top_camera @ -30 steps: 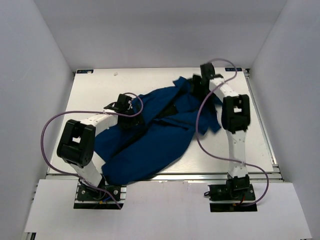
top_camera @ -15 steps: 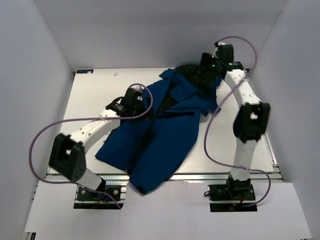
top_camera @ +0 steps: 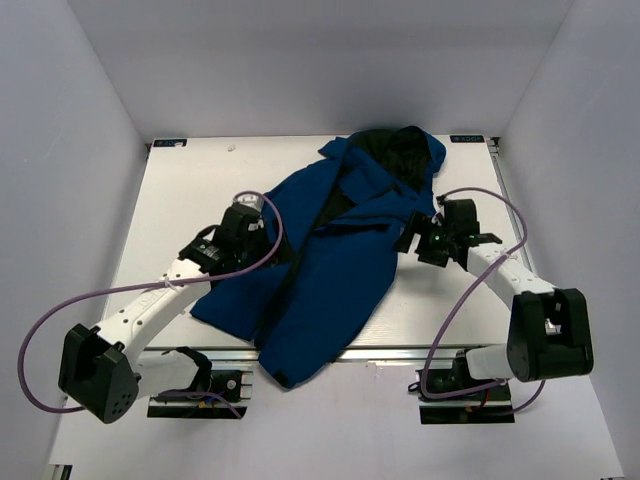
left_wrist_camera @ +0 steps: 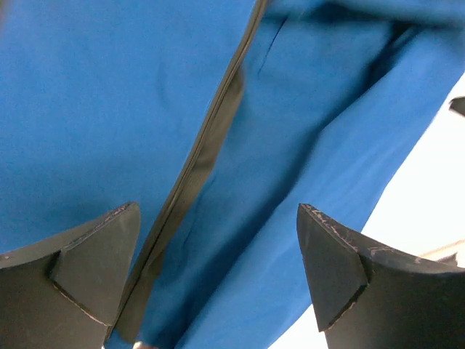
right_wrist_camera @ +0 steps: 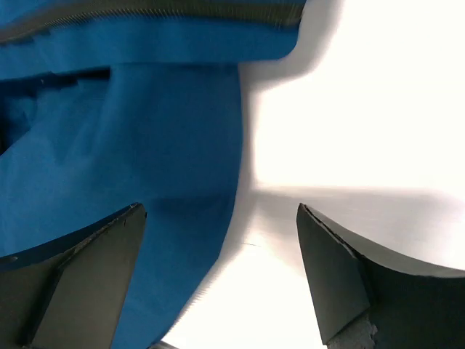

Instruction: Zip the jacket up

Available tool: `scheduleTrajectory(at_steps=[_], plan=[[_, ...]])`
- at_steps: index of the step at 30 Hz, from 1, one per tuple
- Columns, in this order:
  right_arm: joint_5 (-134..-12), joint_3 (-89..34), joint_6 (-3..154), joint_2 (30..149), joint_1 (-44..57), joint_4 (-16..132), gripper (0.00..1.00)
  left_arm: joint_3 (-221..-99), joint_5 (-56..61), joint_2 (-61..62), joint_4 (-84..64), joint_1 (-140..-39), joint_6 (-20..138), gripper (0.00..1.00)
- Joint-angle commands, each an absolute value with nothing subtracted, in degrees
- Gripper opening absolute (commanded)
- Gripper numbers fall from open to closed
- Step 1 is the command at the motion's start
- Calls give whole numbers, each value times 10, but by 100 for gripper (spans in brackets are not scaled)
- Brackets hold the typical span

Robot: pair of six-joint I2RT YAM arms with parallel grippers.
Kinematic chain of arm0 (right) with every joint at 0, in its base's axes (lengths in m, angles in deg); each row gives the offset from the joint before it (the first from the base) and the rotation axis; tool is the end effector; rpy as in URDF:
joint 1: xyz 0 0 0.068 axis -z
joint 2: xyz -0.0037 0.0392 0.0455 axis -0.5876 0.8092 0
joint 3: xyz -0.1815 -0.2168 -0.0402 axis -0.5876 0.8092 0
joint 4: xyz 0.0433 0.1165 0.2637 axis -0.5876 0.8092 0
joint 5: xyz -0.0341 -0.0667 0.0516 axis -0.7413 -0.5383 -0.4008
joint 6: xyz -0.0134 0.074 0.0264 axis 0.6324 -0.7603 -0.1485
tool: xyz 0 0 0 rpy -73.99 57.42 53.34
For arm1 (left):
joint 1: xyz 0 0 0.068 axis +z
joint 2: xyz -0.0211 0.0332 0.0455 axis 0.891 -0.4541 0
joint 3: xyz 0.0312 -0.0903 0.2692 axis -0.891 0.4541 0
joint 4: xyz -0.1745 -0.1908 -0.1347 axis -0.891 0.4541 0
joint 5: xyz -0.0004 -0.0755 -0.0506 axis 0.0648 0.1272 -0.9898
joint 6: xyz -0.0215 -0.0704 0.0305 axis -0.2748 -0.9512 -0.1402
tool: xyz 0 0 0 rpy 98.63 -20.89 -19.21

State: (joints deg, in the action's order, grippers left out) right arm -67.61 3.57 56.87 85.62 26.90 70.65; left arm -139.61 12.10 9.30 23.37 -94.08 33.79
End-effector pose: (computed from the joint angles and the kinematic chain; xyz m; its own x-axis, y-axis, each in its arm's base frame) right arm 0.3152 0.0661 0.1824 -0.7761 0.3003 -0.5545 0.0284 0.8951 0.4449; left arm 0.2514 -0.1497 0.2521 -0.7964 -0.2167 -0.5647 0.0339 0.9161 -0.3994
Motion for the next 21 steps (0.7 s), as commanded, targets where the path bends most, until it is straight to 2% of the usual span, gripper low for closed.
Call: scheduleTrajectory(at_steps=[1,6,9,12,13,15,16,20,21], plan=[[-608,37,519,871,265,540,89,-1369,75,104,225,-940,337,98],[-601,-13,483,996,262,401,89,-1349,67,107,216,-940,339,98],[-626,-102,482,1057,254,366,89,-1346,50,100,210,-941,342,98],[-715,-256,546,1123,227,432,89,-1345,50,93,216,-940,342,98],[-727,-350,566,1166,211,454,89,-1344,54,89,222,-941,341,98],[-749,-452,626,1217,192,532,90,-1344,59,86,226,-941,343,98],[-754,-567,643,1278,173,564,89,-1345,66,82,230,-941,343,98],[-739,-831,681,1429,143,714,89,-1353,67,80,235,-941,346,98],[-735,-860,680,1446,139,739,89,-1357,67,81,236,-941,346,98]])
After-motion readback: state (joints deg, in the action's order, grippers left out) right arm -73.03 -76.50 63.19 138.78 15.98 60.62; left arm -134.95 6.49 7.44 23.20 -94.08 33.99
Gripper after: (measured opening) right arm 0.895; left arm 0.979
